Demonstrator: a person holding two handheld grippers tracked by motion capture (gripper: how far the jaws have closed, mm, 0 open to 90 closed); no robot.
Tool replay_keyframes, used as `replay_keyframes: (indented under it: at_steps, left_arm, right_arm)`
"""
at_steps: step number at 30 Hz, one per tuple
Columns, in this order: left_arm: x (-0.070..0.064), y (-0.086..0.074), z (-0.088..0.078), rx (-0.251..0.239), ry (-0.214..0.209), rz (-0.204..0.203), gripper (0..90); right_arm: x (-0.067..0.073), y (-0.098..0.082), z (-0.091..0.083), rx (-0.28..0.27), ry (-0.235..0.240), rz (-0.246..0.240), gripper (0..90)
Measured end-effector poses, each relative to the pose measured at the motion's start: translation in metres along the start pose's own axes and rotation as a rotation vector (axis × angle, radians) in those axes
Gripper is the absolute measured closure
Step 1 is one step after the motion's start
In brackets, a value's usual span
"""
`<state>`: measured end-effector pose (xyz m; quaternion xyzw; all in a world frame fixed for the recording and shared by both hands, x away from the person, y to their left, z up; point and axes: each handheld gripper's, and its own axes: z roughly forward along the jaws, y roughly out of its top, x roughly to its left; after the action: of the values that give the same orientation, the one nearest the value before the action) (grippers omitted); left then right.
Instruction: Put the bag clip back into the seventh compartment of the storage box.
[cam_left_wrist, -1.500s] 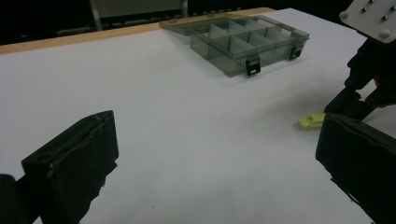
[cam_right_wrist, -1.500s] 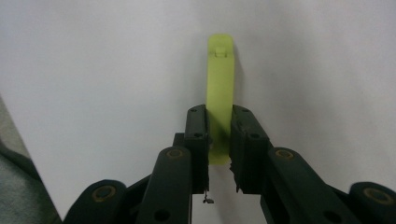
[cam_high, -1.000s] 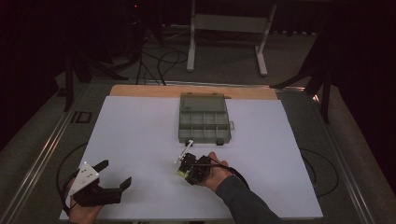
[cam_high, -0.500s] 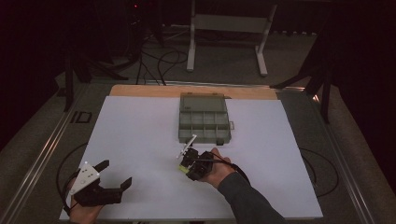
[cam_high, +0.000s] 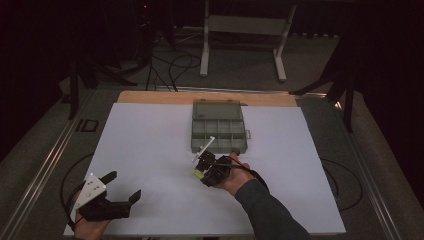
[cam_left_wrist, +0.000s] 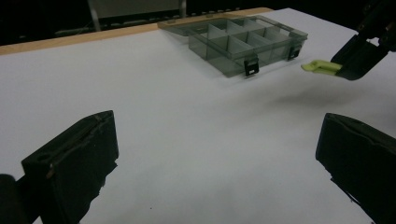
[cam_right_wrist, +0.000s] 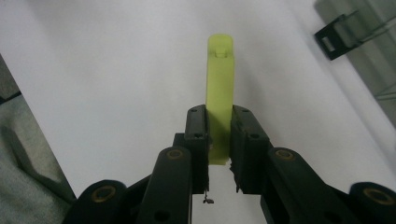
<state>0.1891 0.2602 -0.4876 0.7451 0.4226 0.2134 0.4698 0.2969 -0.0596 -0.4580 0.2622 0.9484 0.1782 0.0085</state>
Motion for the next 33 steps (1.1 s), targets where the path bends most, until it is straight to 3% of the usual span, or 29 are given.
replay_keyframes:
  at_steps: [4,33]
  left_arm:
    - [0.000,0.000,0.000,0.001,-0.002,0.002,0.2]
    - [-0.001,0.000,0.002,-0.001,-0.003,0.005,0.2]
  right_arm:
    - [-0.005,-0.001,-0.004,-0.009,0.004,0.029,78.1]
    - [-0.032,0.006,-0.031,-0.051,-0.059,0.115,78.1]
